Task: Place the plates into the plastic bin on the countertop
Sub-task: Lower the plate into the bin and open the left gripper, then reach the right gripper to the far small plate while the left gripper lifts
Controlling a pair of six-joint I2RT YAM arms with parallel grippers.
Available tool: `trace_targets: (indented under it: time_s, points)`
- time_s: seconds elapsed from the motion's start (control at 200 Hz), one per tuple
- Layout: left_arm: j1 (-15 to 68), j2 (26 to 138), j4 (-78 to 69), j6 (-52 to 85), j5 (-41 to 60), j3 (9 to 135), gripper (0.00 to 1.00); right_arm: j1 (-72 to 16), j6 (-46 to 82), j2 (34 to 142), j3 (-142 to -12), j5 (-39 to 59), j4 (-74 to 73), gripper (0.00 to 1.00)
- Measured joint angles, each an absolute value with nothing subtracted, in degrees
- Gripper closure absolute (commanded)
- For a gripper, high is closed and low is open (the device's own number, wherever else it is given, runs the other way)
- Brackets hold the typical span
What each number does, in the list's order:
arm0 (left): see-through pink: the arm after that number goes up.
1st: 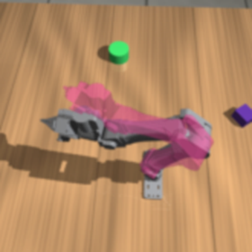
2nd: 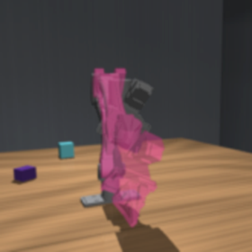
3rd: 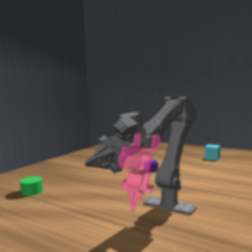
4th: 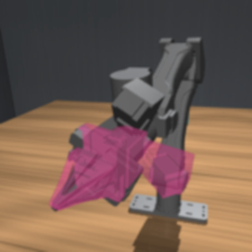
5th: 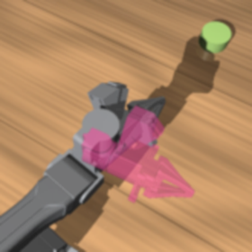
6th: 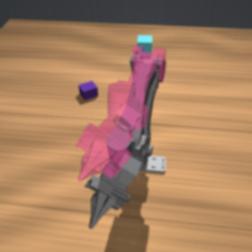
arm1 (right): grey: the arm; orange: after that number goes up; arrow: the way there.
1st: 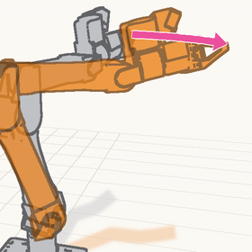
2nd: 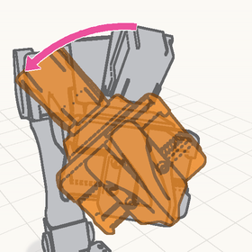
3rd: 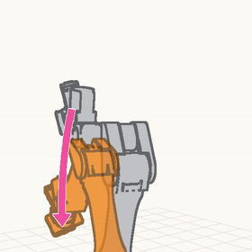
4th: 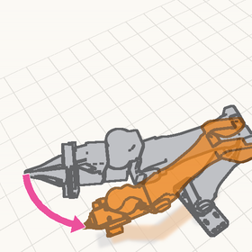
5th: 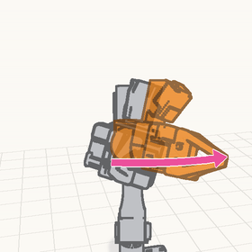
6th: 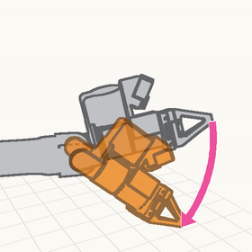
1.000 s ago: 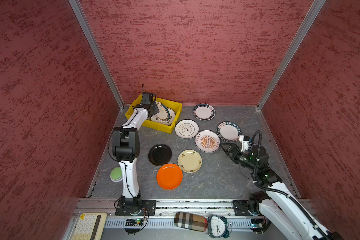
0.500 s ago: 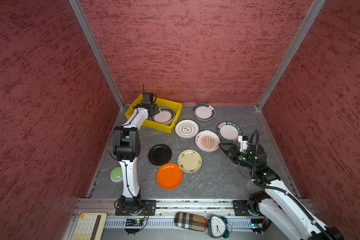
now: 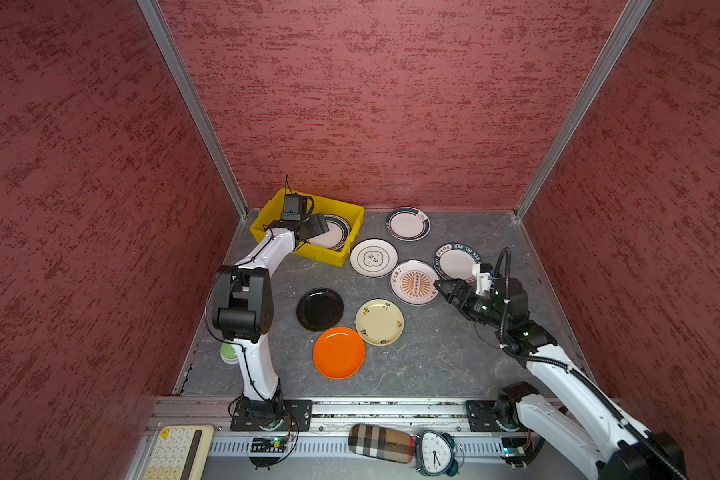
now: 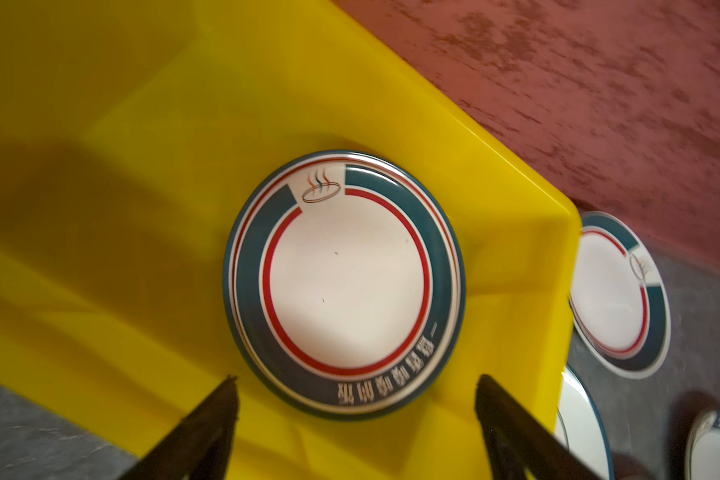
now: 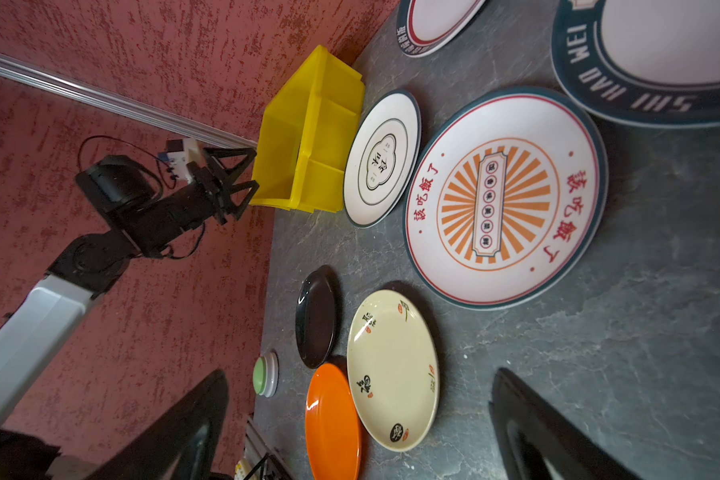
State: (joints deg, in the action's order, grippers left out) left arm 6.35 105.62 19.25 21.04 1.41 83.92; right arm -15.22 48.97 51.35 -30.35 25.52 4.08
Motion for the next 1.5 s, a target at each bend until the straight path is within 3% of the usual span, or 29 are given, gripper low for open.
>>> trace_targets:
  time_s: [0.25, 0.521, 0.721, 0.857, 1.192, 1.313, 1.503]
  points:
    - [10.2, 83.5, 8.6, 24.7, 2.0, 65.4, 0.01, -12.6, 40.5, 68.0, -45.7, 22.8, 6.9, 0.01]
    - [13.5, 68.9, 6.4, 29.9, 3.8, 52.2, 0.01, -8.1, 35.1, 88.0, -58.7, 25.4, 6.3, 0.01]
    - [14.1, 60.9, 7.0, 32.6, 6.6, 45.6, 0.01, -4.3, 35.6, 102.0, -66.5, 31.0, 3.1, 0.11]
    - [13.8, 56.7, 8.0, 33.8, 7.8, 42.6, 0.01, -2.8, 37.1, 108.4, -68.7, 33.4, 0.4, 0.11]
    - [13.8, 56.9, 7.9, 38.5, 14.5, 40.8, 0.01, -2.9, 39.2, 117.3, -78.6, 36.5, -3.0, 0.23]
    - [13.8, 58.1, 7.6, 39.5, 16.1, 40.8, 0.01, -2.9, 40.8, 119.7, -80.1, 37.3, -5.0, 0.34]
    - [13.8, 58.0, 6.9, 39.9, 17.6, 40.8, 0.01, -2.9, 43.7, 124.9, -82.7, 37.5, -6.4, 0.39]
